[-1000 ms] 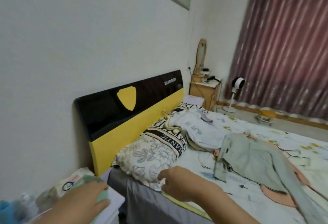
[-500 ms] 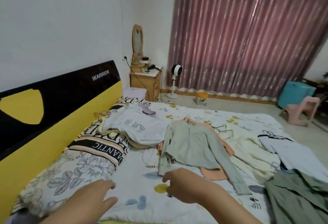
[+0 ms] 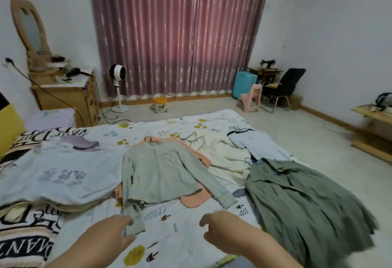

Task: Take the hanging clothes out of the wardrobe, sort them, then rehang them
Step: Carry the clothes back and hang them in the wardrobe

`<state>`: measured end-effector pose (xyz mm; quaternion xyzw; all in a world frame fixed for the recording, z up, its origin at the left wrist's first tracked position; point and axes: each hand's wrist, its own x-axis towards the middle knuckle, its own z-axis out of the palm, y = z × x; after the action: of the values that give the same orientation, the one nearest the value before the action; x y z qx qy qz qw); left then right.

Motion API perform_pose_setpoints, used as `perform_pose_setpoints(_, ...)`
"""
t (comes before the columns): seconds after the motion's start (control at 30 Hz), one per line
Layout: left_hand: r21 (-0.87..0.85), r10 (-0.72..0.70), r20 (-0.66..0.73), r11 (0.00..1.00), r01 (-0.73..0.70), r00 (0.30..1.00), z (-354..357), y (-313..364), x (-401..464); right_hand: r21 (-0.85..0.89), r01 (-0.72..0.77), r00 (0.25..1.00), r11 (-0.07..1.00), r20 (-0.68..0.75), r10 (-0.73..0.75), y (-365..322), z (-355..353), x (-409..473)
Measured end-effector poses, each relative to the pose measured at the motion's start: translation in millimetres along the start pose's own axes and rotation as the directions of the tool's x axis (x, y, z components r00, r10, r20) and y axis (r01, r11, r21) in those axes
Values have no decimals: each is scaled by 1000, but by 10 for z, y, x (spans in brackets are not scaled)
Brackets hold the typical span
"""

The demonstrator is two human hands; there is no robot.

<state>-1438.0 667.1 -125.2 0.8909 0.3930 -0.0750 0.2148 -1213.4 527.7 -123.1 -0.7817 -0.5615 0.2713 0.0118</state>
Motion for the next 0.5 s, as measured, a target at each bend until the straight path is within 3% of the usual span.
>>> perform_pose_setpoints(0.23, 83, 134, 60, 987, -139, 989, 159, 625, 632, 87, -154, 988, 984, 2, 154, 703, -46, -82)
perform_pose_setpoints(0.5, 114, 225, 22, 968, -226, 974, 379, 1559, 1309, 146, -263, 964, 954, -5, 267, 1803, -388, -188)
